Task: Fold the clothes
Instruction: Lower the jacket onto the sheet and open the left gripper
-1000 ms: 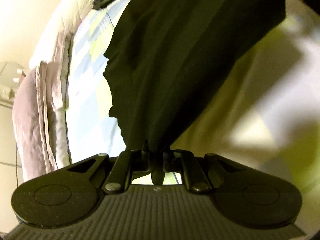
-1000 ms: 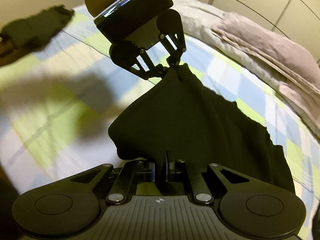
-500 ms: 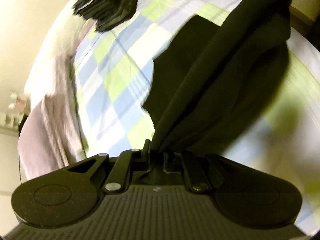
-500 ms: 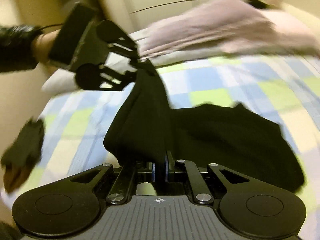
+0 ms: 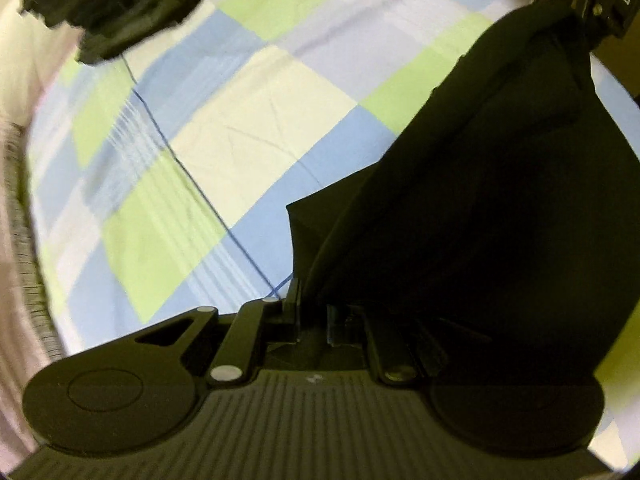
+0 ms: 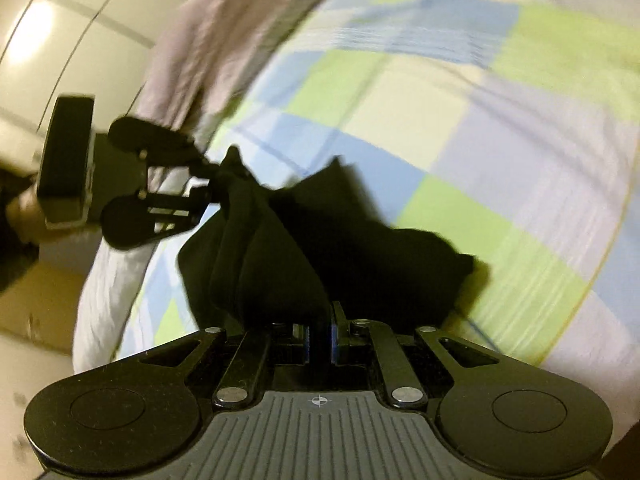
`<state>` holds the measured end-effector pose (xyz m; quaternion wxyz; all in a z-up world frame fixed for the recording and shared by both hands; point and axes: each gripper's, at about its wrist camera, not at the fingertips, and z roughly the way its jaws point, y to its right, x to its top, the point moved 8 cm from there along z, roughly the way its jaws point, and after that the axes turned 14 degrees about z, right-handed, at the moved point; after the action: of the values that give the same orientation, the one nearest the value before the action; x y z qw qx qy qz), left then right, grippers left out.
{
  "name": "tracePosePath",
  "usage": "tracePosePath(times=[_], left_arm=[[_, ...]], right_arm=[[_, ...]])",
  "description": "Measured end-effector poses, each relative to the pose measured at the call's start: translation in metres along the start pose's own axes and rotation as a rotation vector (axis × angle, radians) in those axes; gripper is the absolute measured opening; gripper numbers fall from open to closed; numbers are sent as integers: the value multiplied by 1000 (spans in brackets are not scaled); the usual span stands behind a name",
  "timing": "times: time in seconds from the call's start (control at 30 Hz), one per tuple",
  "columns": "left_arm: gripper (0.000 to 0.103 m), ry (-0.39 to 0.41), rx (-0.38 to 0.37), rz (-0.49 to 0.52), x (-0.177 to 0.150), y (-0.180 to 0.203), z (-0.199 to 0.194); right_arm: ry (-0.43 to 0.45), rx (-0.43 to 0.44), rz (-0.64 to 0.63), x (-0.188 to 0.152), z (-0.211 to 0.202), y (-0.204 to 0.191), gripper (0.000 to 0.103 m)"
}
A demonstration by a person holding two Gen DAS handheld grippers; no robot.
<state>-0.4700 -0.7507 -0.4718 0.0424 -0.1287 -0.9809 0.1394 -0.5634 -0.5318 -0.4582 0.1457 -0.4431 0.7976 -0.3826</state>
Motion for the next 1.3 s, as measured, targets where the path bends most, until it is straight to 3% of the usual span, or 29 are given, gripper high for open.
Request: tracePosePath(times=[0.27, 0.3, 0.33, 0.37, 0.4, 0.6, 0.7, 0.83, 0.9, 0.97, 1.07, 1.17, 1.3], left_arm=[[13, -4, -34, -33, 1, -2, 44], [16, 7, -35, -56, -1, -4, 42], [19, 21, -32, -83, -3, -7, 38], [29, 41, -21, -115, -6, -13, 32], [33, 63, -10, -151, -9, -18, 24], [39, 95, 114, -380, -57, -40, -26], [39, 101, 95, -466, -71, -24, -33], [39, 124, 23, -521, -64, 5, -20], [39, 126, 1, -525, -55, 14, -4], [39, 119, -12, -536, -51, 18, 13], [41, 111, -19, -563, -47, 17, 36], [41, 117, -39, -613, -49, 11, 37], [38, 113, -19, -600, -54, 10, 17]], right_arm=[[21, 8, 264, 14, 13, 54, 8], [26, 11, 293, 13, 11, 58, 9], [35, 5, 309, 12, 9, 61, 17], [50, -8, 315, 12, 4, 62, 27], [67, -23, 313, 11, -1, 61, 28], [175, -116, 275, 13, -27, 50, 45], [199, -123, 254, 15, -30, 41, 45], [206, -113, 228, 22, -12, 33, 45], [203, -120, 234, 26, -3, 37, 45], [202, -136, 261, 30, 2, 48, 24], [195, -167, 268, 32, 9, 60, 18], [194, -179, 285, 28, 7, 66, 5], [194, -162, 308, 20, -10, 58, 2]])
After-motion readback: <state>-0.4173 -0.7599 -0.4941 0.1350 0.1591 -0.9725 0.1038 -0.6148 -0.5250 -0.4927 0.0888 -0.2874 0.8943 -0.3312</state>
